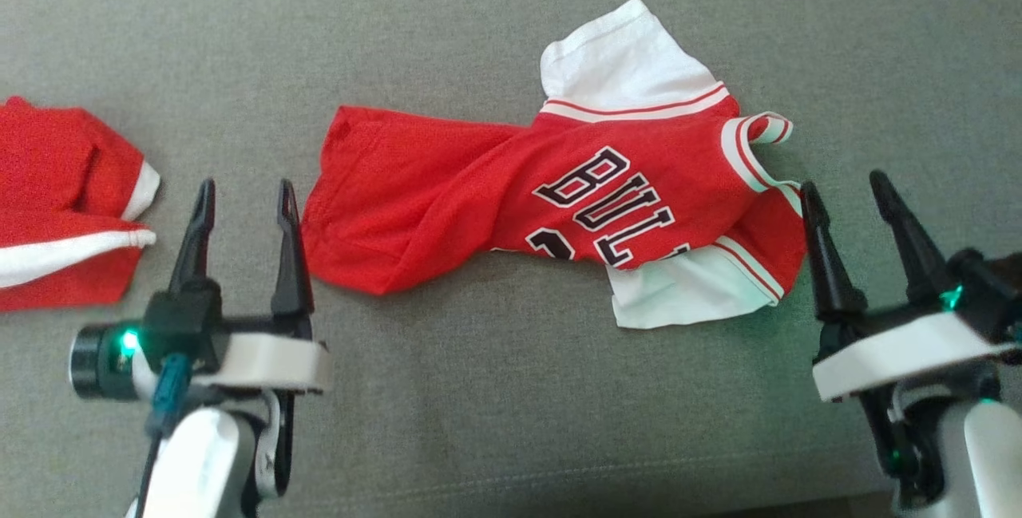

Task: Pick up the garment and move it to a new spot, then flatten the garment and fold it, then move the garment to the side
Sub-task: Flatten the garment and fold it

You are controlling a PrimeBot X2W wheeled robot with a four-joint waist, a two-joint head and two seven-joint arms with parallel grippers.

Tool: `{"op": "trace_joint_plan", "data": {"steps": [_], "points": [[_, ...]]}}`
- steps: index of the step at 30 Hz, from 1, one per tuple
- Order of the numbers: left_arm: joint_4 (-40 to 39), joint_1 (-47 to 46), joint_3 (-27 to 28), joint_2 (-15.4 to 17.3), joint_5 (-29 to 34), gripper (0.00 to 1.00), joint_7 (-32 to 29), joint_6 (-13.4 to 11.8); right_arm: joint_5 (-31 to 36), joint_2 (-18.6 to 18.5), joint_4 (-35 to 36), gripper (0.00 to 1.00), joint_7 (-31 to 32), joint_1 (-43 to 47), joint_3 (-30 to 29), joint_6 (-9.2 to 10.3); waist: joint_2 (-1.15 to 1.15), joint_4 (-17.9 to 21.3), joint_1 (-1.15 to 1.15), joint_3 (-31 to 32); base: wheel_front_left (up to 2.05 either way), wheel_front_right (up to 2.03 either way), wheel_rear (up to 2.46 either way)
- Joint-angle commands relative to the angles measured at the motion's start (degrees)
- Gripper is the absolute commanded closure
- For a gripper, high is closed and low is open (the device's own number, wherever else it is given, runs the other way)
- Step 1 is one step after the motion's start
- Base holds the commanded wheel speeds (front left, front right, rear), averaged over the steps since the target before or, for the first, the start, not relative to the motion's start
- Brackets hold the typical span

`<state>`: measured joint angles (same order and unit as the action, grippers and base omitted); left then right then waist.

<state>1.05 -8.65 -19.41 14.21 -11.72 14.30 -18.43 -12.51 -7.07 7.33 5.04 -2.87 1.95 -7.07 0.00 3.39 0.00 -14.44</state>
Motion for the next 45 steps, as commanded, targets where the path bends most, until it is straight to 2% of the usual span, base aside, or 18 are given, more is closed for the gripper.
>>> {"op": "trace_joint_plan", "data": {"steps": [1,11,27,37,45], "points": [[-2.1,0.1,2.2,1.4,0.3,0.00,0.7,-0.3,0.4,-0.7,2.2,0.00,0.2,0.1,1.2,-0.42,0.00,-0.1,0.00,0.5,0.00,0.00,0.00],[-2.8,3.5,1.6,0.9,0.1,0.00,0.7,-0.4,0.2,0.3,2.5,0.00,1.0,2.4,1.1,-0.42,0.00,-0.1,0.00,2.4,0.00,0.00,0.00],[-2.9,2.8,1.8,0.0,0.1,0.00,0.7,0.5,-0.9,-0.2,1.6,0.00,1.8,1.7,0.6,-0.42,0.00,-0.5,0.00,1.7,0.00,0.00,0.00],[-3.5,-1.0,1.5,-1.0,1.1,0.00,0.7,1.3,-3.3,-3.6,-3.6,0.00,1.4,-5.9,-1.2,-0.42,0.00,-2.4,0.00,-2.3,0.00,0.00,0.00],[-3.9,-5.5,1.0,-2.7,2.5,0.00,0.7,2.6,-8.3,-11.0,-13.6,0.00,4.9,-20.2,1.6,-0.42,0.00,-5.1,0.00,-8.2,0.00,0.00,0.00]]}}
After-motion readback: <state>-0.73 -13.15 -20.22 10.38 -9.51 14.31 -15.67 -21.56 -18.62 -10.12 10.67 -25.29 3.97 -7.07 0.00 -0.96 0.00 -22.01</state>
